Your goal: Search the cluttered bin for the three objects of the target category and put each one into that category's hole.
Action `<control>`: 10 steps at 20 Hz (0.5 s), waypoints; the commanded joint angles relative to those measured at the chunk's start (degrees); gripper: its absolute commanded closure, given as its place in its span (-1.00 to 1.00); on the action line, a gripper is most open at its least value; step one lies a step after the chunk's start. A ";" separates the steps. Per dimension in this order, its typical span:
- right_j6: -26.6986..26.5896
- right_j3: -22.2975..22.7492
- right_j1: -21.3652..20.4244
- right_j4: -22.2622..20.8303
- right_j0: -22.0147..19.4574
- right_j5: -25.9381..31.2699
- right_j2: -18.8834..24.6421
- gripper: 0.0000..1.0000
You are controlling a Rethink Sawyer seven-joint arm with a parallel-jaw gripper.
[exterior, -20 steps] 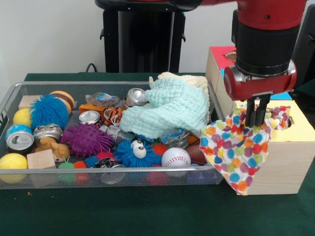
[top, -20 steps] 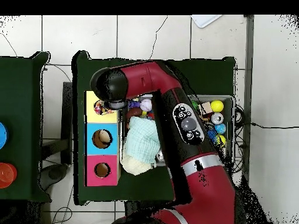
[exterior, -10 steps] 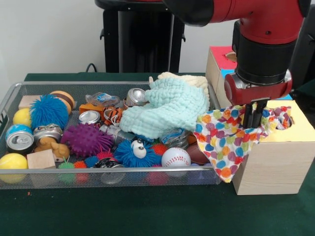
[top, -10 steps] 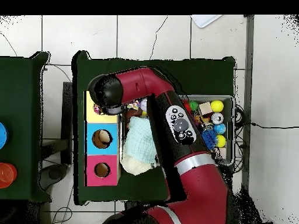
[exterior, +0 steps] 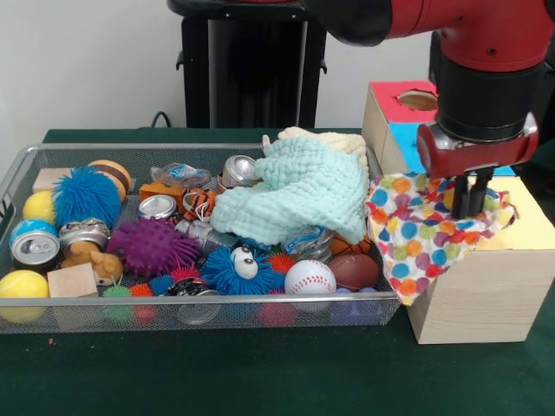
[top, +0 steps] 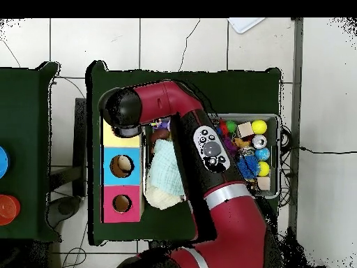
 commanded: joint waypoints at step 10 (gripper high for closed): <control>12.52 1.56 0.36 13.66 10.18 6.75 -3.39 1.00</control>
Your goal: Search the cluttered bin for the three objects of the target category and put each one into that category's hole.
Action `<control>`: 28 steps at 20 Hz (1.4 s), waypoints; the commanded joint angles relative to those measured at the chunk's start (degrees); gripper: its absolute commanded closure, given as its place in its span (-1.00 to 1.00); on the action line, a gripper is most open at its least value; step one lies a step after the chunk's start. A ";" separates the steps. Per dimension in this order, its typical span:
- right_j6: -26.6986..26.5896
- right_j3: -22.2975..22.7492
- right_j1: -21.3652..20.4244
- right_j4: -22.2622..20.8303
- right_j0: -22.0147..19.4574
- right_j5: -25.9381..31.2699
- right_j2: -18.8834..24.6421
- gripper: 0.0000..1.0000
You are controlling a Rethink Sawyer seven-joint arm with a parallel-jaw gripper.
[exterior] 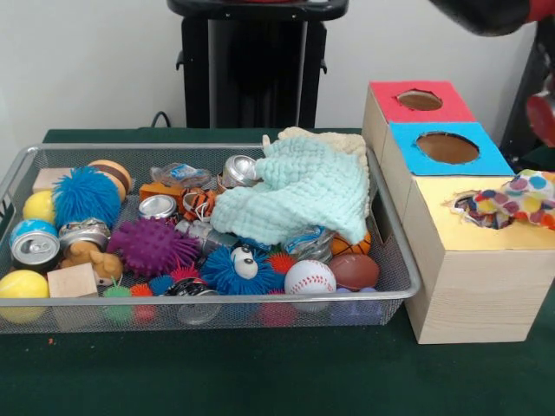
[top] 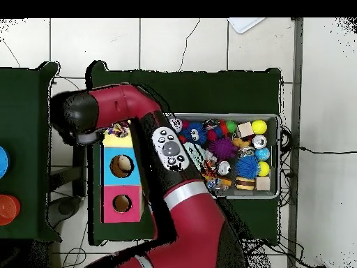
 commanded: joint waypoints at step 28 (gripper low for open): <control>-2.57 -3.51 2.48 -5.66 2.46 11.36 -11.29 1.00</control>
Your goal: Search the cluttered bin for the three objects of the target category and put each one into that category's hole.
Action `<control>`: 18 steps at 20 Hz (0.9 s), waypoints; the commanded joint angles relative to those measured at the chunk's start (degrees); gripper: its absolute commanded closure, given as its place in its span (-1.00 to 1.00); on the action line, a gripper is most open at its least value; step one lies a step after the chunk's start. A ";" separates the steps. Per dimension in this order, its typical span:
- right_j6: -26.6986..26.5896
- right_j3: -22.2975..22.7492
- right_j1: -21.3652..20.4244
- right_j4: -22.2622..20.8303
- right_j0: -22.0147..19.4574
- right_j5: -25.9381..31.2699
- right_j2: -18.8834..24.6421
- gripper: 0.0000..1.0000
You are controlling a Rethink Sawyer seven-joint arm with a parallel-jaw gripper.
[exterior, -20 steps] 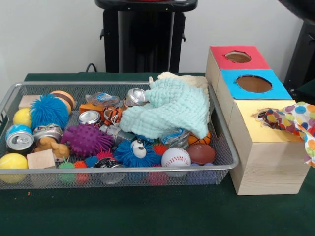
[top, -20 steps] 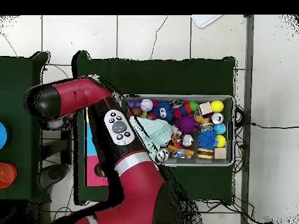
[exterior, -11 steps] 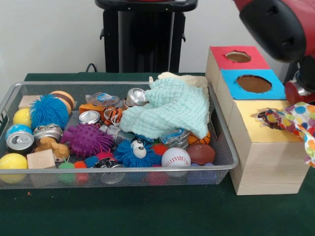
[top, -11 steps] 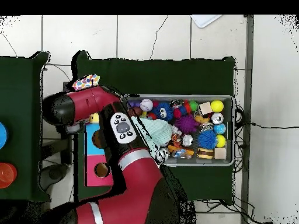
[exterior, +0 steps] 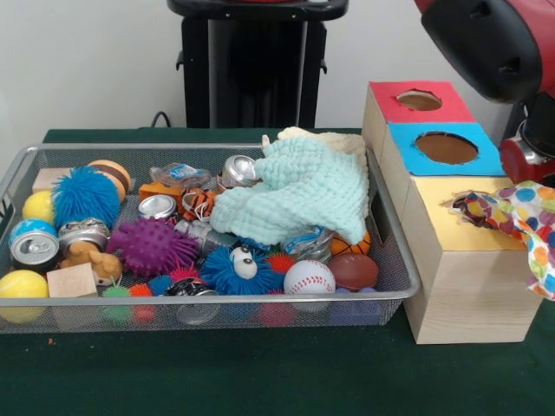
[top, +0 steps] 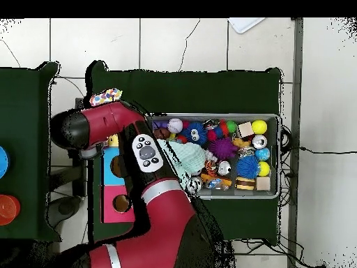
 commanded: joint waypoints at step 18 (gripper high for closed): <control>2.91 -0.79 -11.73 6.18 -6.27 2.36 0.90 1.00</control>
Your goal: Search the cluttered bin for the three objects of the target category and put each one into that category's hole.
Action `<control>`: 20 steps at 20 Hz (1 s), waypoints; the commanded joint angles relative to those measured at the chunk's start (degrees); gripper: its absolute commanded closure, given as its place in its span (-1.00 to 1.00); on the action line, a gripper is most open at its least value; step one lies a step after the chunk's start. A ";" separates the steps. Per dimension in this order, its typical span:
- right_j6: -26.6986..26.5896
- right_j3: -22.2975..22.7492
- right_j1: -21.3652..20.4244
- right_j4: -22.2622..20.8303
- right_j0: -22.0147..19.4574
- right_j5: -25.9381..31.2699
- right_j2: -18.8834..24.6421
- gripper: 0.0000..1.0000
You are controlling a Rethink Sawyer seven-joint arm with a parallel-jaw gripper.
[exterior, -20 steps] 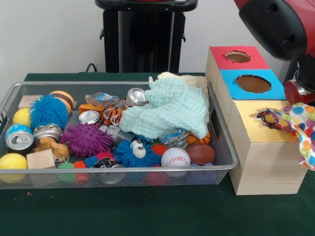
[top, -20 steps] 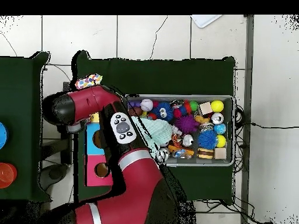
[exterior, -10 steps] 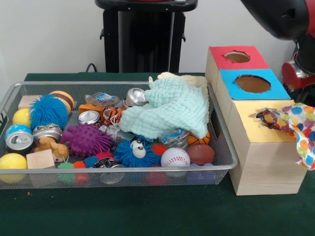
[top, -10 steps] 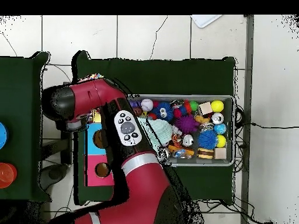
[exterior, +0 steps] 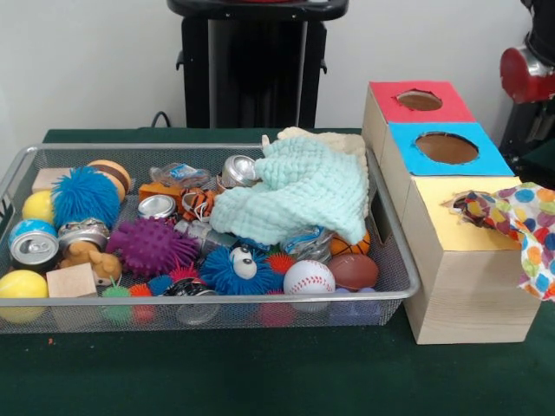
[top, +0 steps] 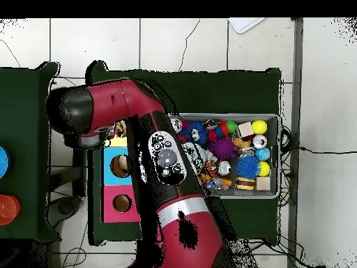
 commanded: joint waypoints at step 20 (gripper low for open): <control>-12.32 -10.71 1.64 -6.98 -4.56 -14.16 1.82 1.00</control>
